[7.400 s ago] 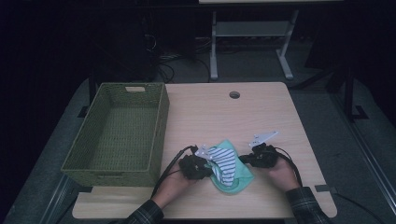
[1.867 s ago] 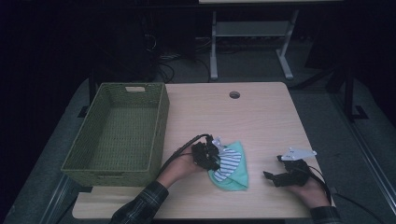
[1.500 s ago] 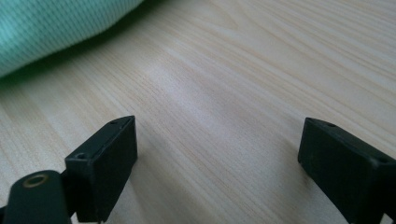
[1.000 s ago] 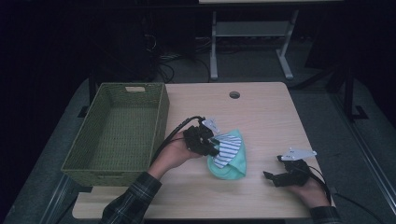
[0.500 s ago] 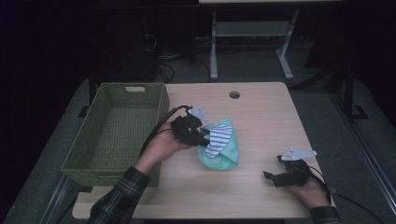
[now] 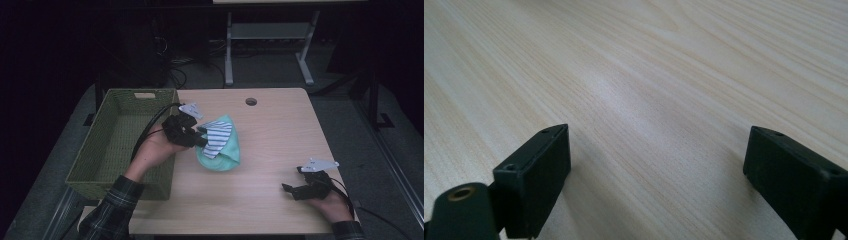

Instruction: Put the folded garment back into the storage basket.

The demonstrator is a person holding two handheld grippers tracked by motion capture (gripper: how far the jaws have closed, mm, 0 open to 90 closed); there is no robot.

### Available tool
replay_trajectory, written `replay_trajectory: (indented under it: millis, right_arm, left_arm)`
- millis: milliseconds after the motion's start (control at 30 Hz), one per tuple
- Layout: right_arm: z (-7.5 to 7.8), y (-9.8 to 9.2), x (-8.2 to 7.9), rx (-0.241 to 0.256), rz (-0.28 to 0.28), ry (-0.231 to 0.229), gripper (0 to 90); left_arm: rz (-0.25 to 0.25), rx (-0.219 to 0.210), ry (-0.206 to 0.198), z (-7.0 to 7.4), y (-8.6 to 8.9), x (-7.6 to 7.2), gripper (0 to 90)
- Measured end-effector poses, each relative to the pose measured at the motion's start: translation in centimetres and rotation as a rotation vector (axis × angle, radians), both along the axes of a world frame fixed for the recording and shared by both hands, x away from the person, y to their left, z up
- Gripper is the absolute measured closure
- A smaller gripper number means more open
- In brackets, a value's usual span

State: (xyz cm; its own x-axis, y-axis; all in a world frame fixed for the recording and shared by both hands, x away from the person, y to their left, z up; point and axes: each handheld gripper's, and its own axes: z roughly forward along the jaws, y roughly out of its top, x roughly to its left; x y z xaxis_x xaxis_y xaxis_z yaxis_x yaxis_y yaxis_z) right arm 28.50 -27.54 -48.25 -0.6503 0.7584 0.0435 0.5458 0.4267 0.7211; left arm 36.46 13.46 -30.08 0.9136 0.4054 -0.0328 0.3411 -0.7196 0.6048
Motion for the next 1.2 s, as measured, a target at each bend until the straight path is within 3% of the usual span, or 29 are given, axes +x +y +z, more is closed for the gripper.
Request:
replay_trajectory:
  millis: [200, 667, 1200]
  right_arm:
    - [-0.1, 0.1, 0.2, -0.02, -0.013, 0.011, 1.6]
    - [-0.1, 0.2, 0.2, -0.018, -0.034, 0.021, 1.0]
    - [-0.1, 0.2, 0.2, -0.022, -0.025, 0.015, 1.0]
  left_arm:
    - [0.049, -0.003, -0.006, 0.5, 1.8, 0.4, 77.5]
    - [0.167, -0.026, -0.029, 2.0, 7.0, 0.8, 77.5]
    - [0.335, -0.039, -0.058, 2.3, 13.0, 1.0, 77.5]
